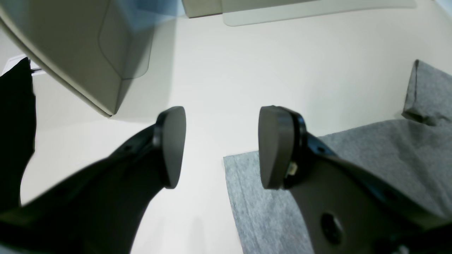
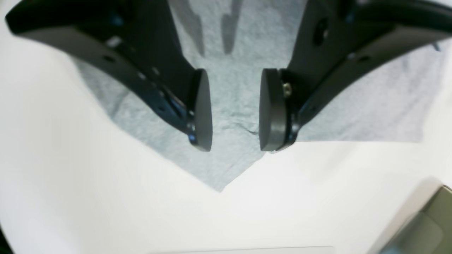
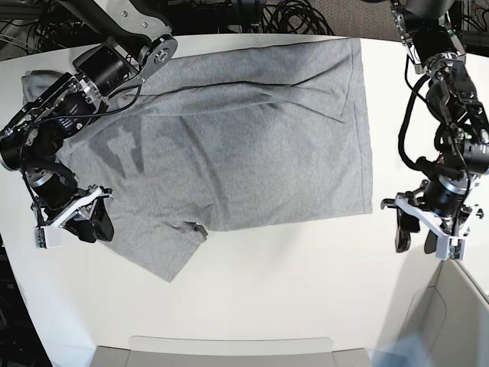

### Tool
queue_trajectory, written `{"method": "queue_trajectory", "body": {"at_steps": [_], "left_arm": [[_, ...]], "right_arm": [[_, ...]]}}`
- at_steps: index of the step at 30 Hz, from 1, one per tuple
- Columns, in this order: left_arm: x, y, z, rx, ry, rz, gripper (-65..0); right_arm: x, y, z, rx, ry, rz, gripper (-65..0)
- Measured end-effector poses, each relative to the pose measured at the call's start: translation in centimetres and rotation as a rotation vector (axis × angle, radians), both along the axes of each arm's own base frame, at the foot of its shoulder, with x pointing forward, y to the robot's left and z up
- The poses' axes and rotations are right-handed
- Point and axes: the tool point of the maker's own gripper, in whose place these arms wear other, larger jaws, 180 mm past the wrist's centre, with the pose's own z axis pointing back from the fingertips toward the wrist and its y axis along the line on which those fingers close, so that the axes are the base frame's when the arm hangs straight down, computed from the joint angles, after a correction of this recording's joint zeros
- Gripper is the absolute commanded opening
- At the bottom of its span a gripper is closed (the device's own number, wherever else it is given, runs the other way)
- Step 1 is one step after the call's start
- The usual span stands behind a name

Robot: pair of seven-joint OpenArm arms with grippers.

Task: Fold the T-shirt properly
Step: 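Lower the right gripper onto the sleeve and the left gripper beside the hem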

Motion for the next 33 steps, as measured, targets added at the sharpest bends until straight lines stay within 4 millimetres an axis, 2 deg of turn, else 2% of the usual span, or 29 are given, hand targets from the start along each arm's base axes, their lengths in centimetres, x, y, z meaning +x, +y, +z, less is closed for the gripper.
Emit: {"method": "queue_trajectory", "body": {"at_steps": [4,7,10,14,20,25,33], "left_arm": [[0.0,0.0,0.0,0.000,0.000,0.001,-33.6],[0.0,0.0,0.0,0.000,0.000,0.001,-33.4],[-0.2,0.0,-0.3,0.008,0.021,-0.005,-33.3],[-0.4,-1.1,-0.8,0.053,0.022,-0.091,-33.4],[-1.3,0.9,-1.2,-0.106,-0.015,0.050,-33.4],[-1.8,-2.2,-0.8,-0.125,-0.050,-0.144,-33.4],[-2.5,-2.1,-2.6,-0.112,0.048,-0.141,-33.4]], "right_arm": [[0.7,1.7,-0.4,0.130,-0.023,0.077,-42.3],[0.9,2.1,-1.8,0.167,0.019,0.090,-42.3],[1.3,2.4,-2.2,0.196,0.030,0.102,-42.3],[1.8,3.1,-2.5,0.252,0.031,0.129,-42.3],[2.0,3.8,-2.3,0.270,0.023,0.156,-42.3],[2.3,4.8,-1.7,0.250,0.014,0.196,-42.3],[2.3,4.7,-1.7,0.245,0.017,0.193,-42.3]]}}
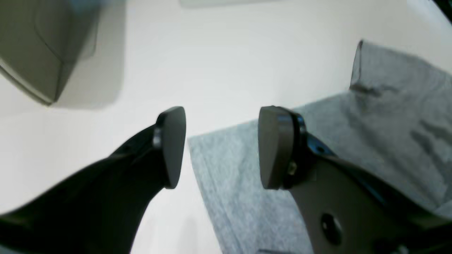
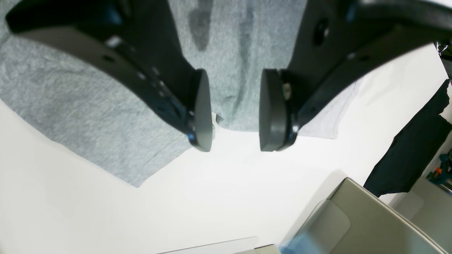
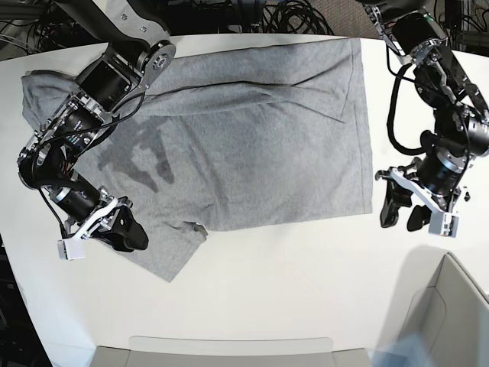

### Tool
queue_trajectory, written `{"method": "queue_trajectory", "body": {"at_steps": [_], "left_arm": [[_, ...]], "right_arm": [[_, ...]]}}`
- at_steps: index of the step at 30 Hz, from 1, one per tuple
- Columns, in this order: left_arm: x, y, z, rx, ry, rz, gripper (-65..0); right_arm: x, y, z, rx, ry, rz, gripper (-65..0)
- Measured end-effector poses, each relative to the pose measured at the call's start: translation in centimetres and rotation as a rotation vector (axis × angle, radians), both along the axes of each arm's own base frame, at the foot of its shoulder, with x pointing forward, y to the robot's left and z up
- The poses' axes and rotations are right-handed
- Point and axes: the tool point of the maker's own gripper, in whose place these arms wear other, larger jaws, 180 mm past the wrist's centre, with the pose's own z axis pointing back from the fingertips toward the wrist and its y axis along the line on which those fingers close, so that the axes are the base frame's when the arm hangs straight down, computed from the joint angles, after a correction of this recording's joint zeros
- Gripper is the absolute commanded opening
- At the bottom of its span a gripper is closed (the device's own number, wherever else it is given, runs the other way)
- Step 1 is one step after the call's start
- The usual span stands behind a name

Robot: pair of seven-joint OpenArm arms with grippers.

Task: Fold the T-shirt properly
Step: 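Lower the right gripper onto the sleeve and the left gripper beside the hem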

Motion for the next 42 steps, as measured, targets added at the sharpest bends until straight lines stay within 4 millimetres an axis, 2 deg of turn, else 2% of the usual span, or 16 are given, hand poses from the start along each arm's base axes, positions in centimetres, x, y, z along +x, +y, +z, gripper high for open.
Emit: {"method": "queue_trajectory", "body": {"at_steps": [10,13,17,19,22,23,26,30,31,36,38,42], "left_arm": [[-0.2,-0.1,-0.3,0.003,0.016,-0.005,-33.4],[-0.6,-0.1,-1.0,0.002,0.036,-0.005,-33.4],[-0.7,0.0,-1.1,0.003,0.040,-0.005,-34.5],[-0.7,0.0,-1.1,0.003,0.039,-0.005,-43.0],[-0.7,0.0,-1.1,0.002,0.039,-0.004,-64.5],[-0.7,0.0,-1.1,0.004,0.039,0.000,-65.0],[-0.6,0.2,-1.0,-0.019,0.043,0.022,-65.0],[-0.5,0.2,-0.9,-0.018,0.038,0.022,-65.0],[-0.5,0.2,-0.9,-0.018,0.038,0.023,-65.0],[-0.5,0.1,-0.9,-0.021,0.036,0.020,-38.8],[-0.5,0.1,-0.9,-0.022,0.036,0.020,-36.1],[-0.6,-0.4,-0.6,-0.057,0.026,-0.003,-36.1]], "right_arm": [[-0.1,0.1,0.1,0.009,-0.005,0.004,-42.2],[-0.1,0.3,0.5,0.027,-0.023,0.012,-42.3],[-0.2,-0.6,0.4,-0.002,-0.017,0.004,-43.0],[-0.2,-0.9,0.4,-0.010,-0.017,0.000,-47.2],[-0.3,-1.1,0.2,-0.041,-0.004,-0.012,-60.1],[-0.4,-1.5,0.0,-0.076,0.008,-0.029,-64.6],[-0.5,-2.2,0.5,-0.130,0.000,-0.057,-65.0],[-0.5,-2.2,0.6,-0.132,-0.002,-0.059,-65.0],[-0.5,-2.2,0.6,-0.132,-0.002,-0.059,-62.2],[-0.5,-2.3,0.6,-0.133,-0.003,-0.059,-43.1],[-0.5,-1.8,1.4,-0.097,-0.037,-0.040,-39.8],[-0.9,-0.5,3.1,0.003,-0.117,0.011,-39.3]]}}
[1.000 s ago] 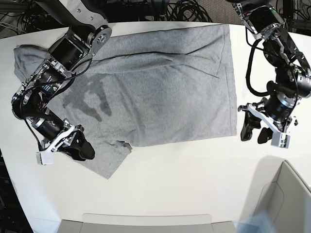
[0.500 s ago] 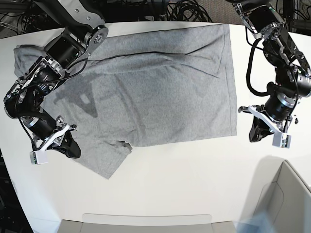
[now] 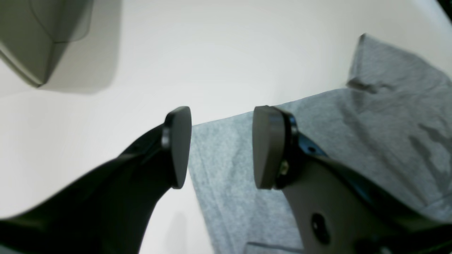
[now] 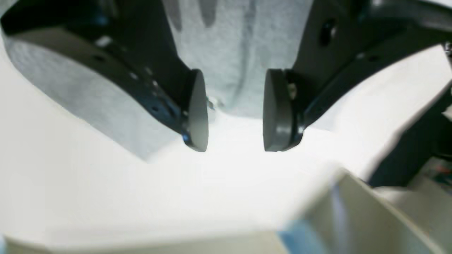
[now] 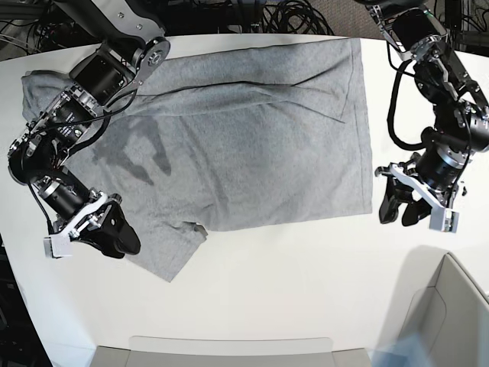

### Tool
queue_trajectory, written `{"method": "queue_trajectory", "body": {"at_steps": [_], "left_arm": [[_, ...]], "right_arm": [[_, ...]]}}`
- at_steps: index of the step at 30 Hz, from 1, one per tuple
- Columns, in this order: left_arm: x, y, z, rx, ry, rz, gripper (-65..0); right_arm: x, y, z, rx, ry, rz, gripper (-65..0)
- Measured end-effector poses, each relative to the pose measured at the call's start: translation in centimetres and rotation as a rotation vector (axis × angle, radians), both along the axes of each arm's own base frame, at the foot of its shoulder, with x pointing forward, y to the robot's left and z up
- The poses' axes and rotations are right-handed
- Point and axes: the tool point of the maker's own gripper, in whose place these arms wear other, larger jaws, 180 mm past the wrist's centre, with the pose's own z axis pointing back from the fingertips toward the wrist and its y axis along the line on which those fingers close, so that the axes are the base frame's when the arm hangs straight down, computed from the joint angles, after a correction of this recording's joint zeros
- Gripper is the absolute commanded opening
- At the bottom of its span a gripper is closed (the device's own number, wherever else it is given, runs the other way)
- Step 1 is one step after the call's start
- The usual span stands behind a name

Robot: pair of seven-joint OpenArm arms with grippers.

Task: Fold the T-shirt properly
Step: 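Lower the right gripper onto the sleeve and the left gripper beside the hem, then reposition both grippers along the shirt's side edges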

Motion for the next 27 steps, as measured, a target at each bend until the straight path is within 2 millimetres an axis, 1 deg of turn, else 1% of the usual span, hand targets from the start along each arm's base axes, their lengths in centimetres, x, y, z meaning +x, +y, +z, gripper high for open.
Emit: {"method": "queue_trajectory", "body": {"at_steps": [2,7,9,11,17,21,23,26,27], "left_arm": [[0.0,-0.9,0.4,-0.033,-0.019,-0.042,-35.9],[-0.1,-0.8,0.4,-0.029,-0.017,-0.038,-35.9],[-0.4,-0.7,-0.1,-0.027,-0.004,-0.037,-35.9],[-0.6,-0.6,-0.5,-0.024,0.011,-0.035,-36.0],[-0.5,-0.4,-0.2,-0.015,0.003,-0.035,-36.2],[-0.6,0.5,-0.1,-0.016,0.017,-0.003,-36.2],[-0.8,1.3,-0.4,-0.020,0.060,0.032,-36.2],[-1.2,2.3,-0.9,-0.037,0.129,0.089,-36.2],[-1.2,3.0,-1.0,-0.023,0.139,0.116,-36.2]], "right_arm": [[-0.1,0.1,0.2,0.011,-0.010,0.008,-39.3],[0.0,0.1,0.3,0.011,-0.011,0.007,-39.3],[-0.1,0.1,0.2,0.009,-0.008,0.006,-39.3],[0.0,-0.1,-0.3,-0.009,0.009,-0.004,-39.3],[0.1,-0.9,-1.6,-0.068,0.067,-0.039,-39.3],[0.1,-2.3,-3.5,-0.159,0.150,-0.092,-39.3],[0.0,-3.6,-4.3,-0.221,0.194,-0.127,-39.3],[0.0,-4.8,-4.9,-0.281,0.238,-0.167,-39.3],[0.0,-5.1,-5.1,-0.298,0.251,-0.178,-39.3]]}}
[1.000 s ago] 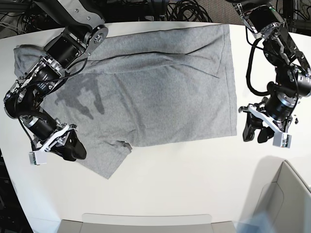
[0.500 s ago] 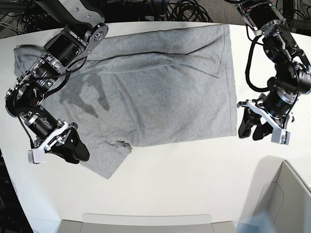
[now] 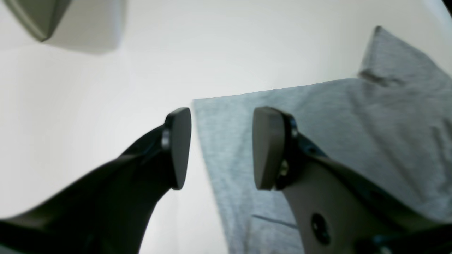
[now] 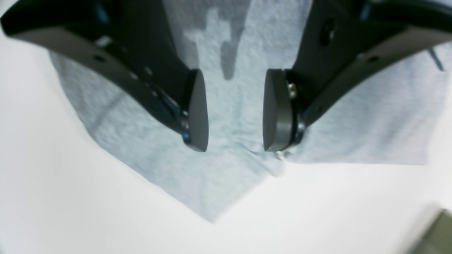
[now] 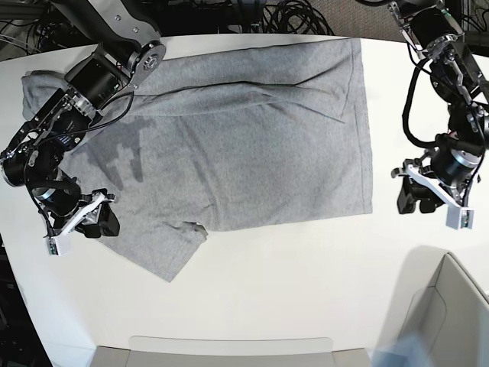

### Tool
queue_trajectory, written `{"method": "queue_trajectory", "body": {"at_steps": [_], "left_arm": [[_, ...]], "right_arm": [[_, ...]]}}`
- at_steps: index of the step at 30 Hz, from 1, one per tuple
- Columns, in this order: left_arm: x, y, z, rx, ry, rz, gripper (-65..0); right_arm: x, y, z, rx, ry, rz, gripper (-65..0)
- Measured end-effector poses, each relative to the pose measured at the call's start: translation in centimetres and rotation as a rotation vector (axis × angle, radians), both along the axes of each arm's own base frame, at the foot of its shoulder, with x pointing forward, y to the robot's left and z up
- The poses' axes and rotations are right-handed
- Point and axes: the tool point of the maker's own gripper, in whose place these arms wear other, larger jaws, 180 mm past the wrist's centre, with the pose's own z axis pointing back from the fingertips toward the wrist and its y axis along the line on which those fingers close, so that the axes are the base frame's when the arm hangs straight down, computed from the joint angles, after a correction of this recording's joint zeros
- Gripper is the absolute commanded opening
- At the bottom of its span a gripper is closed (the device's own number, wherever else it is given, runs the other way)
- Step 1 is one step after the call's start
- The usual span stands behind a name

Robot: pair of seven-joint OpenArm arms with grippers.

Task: Fold the T-shirt properly
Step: 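Reposition both grippers along the shirt's side edges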

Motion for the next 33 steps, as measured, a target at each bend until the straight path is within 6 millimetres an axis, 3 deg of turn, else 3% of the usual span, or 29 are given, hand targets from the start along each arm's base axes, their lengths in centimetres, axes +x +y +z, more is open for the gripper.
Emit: {"method": "queue_trajectory", "body": {"at_steps": [4,6,11,16,20,23,27,30,33], "left_arm": [[0.0,3.0,-0.9,0.143,0.083,0.144,-36.3],[0.1,3.7,-1.7,0.252,0.126,0.201,-36.3],[-0.3,2.6,-3.6,0.491,0.184,0.168,-36.2],[-1.2,1.3,-5.1,0.562,0.231,-0.038,-36.2],[-1.1,1.2,-4.3,0.427,0.176,-0.060,-36.1],[-1.5,1.8,-3.0,0.280,0.108,-0.060,-36.2],[-1.2,0.1,-1.1,0.080,0.005,-0.121,-36.2],[-1.1,-0.3,-1.7,0.013,0.007,-0.130,-36.2],[-1.2,1.1,-4.2,-0.031,0.084,-0.082,-36.2]], "right_arm": [[-0.1,-2.1,-0.9,-0.195,0.096,-0.012,-39.4],[0.3,-1.7,-0.7,-0.293,0.114,0.041,-39.4],[0.0,-0.1,-2.3,-0.420,0.180,0.115,-39.4],[-0.2,-0.8,-3.0,-0.420,0.209,0.110,-39.4],[-0.3,-1.9,-4.3,-0.369,0.244,0.142,-39.4],[0.1,-2.9,-5.7,-0.195,0.285,0.199,-39.4],[-0.1,-5.7,-6.8,-0.024,0.349,0.186,-39.4],[-1.3,-8.4,-7.8,-0.042,0.418,0.148,-39.4],[-1.5,-9.7,-7.5,-0.060,0.427,0.130,-39.4]]}}
